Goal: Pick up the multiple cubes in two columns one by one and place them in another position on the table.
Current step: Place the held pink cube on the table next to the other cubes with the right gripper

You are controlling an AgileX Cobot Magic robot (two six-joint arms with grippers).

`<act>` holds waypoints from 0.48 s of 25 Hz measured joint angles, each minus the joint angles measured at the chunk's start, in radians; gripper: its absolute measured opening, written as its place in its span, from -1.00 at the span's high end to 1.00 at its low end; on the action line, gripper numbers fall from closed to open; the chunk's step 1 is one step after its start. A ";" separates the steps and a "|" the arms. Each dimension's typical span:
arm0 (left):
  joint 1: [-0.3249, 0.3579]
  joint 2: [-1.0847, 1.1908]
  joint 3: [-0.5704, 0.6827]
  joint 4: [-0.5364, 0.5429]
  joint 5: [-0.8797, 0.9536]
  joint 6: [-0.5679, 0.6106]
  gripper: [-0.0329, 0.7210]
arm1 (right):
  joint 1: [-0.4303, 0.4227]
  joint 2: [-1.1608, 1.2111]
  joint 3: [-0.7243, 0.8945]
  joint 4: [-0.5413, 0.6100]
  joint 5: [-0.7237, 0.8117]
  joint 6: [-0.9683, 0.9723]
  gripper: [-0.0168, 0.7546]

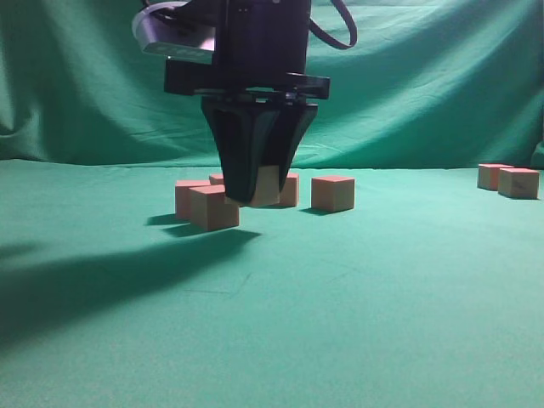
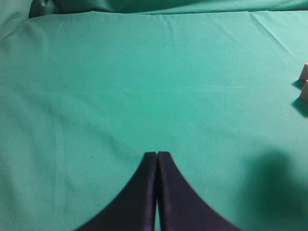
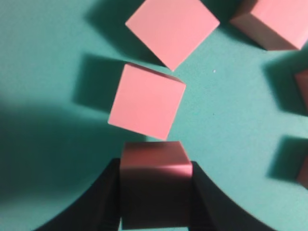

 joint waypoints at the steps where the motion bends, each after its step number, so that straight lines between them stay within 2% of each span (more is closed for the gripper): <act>1: 0.000 0.000 0.000 0.000 0.000 0.000 0.91 | 0.000 0.001 0.000 0.000 0.000 -0.015 0.24; 12: 0.000 0.000 0.000 0.000 0.000 0.000 0.91 | 0.000 0.031 0.000 0.004 0.016 -0.097 0.24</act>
